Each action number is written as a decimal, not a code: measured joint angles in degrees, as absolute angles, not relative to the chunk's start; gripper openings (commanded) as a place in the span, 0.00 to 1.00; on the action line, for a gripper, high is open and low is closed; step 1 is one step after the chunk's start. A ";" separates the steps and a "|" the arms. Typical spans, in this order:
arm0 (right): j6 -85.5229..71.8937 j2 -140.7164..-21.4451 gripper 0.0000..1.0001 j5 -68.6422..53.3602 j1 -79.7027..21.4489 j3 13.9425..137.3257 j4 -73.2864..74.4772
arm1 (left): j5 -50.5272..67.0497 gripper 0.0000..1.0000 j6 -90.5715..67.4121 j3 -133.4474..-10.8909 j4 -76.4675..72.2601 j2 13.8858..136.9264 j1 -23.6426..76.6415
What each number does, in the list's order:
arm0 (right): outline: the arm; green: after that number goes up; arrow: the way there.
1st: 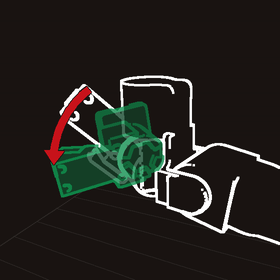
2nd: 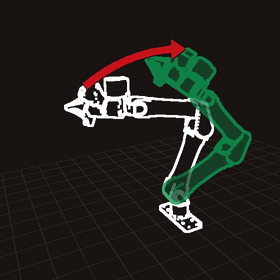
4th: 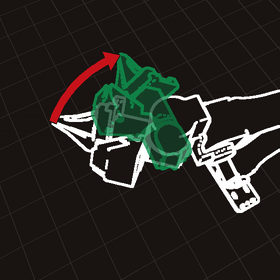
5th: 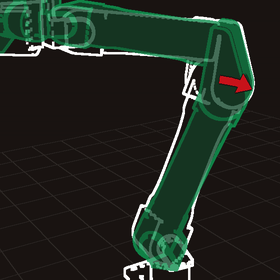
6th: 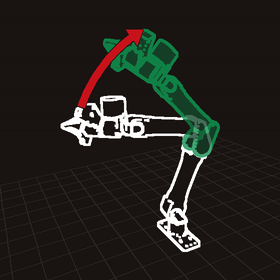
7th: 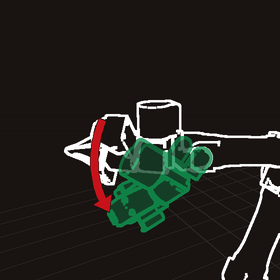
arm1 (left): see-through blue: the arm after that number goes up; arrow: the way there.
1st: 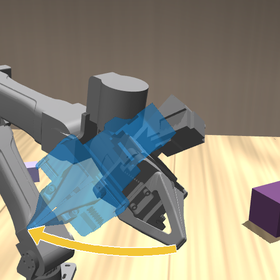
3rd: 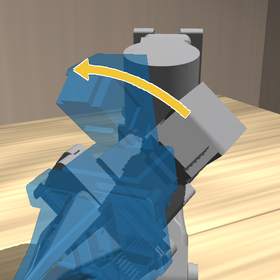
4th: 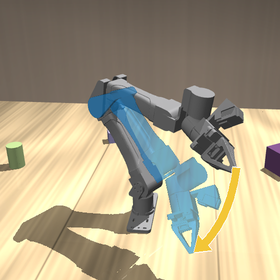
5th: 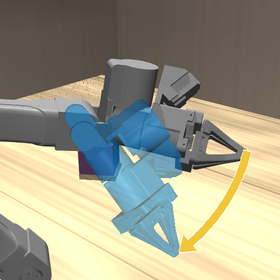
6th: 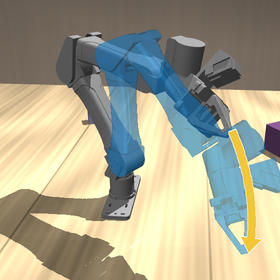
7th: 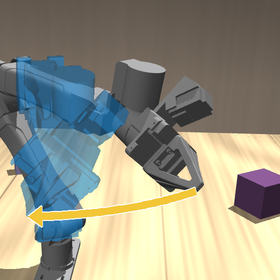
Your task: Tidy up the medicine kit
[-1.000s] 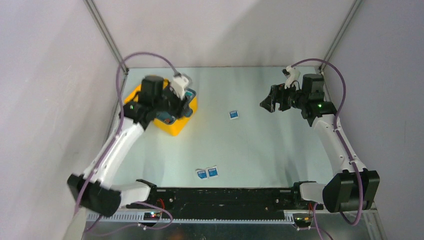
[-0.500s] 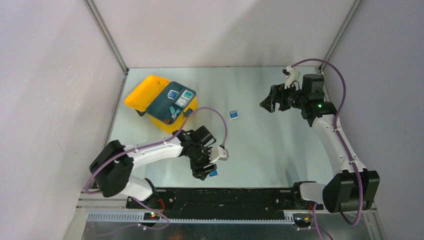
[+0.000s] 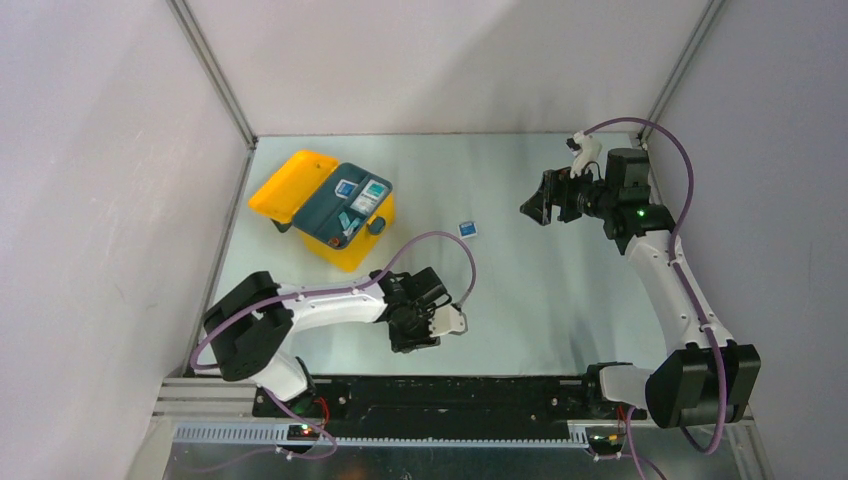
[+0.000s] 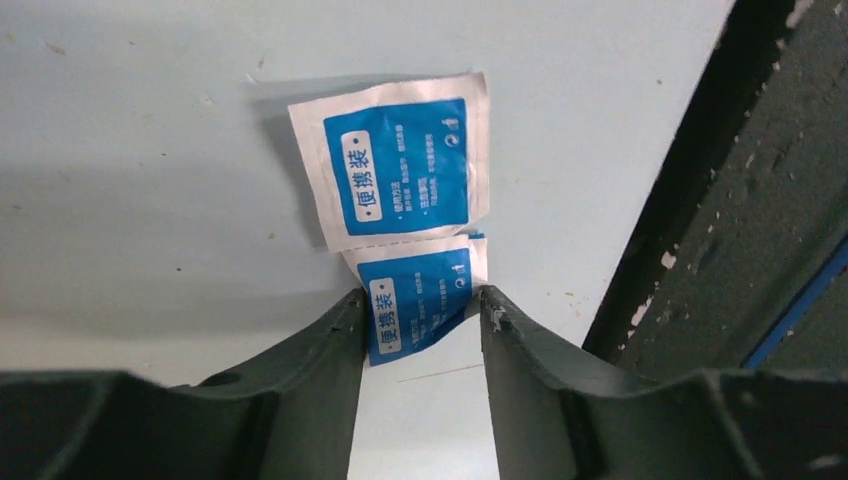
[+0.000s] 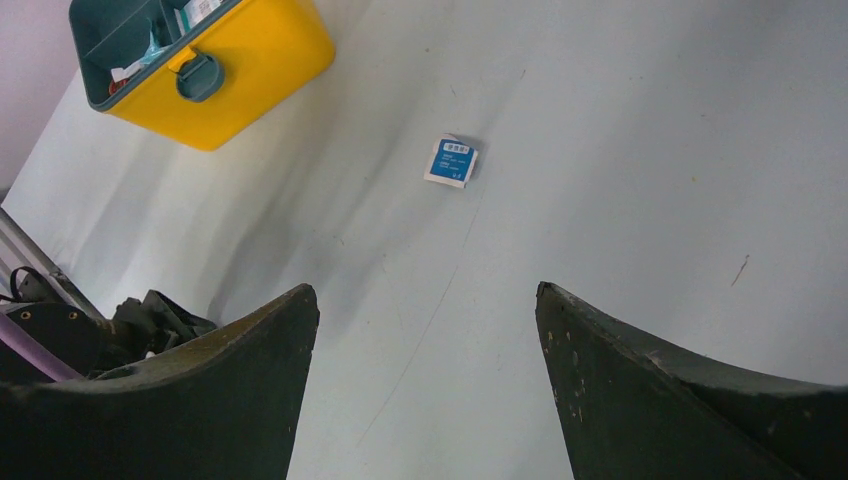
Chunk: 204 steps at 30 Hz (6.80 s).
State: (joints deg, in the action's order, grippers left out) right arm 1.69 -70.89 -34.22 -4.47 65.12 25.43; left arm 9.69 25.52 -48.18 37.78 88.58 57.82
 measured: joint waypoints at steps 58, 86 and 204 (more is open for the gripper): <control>1.69 -70.94 0.84 -34.41 -4.25 64.95 25.41 | 0.05 0.21 34.76 -85.41 40.88 99.37 8.86; 3.42 -114.45 0.66 -26.79 -15.84 92.16 33.76 | 7.16 0.60 21.04 -80.62 40.10 75.81 8.91; -2.66 -100.25 0.37 -59.09 -19.92 81.01 31.16 | -5.56 0.03 26.09 -69.97 43.99 82.67 6.57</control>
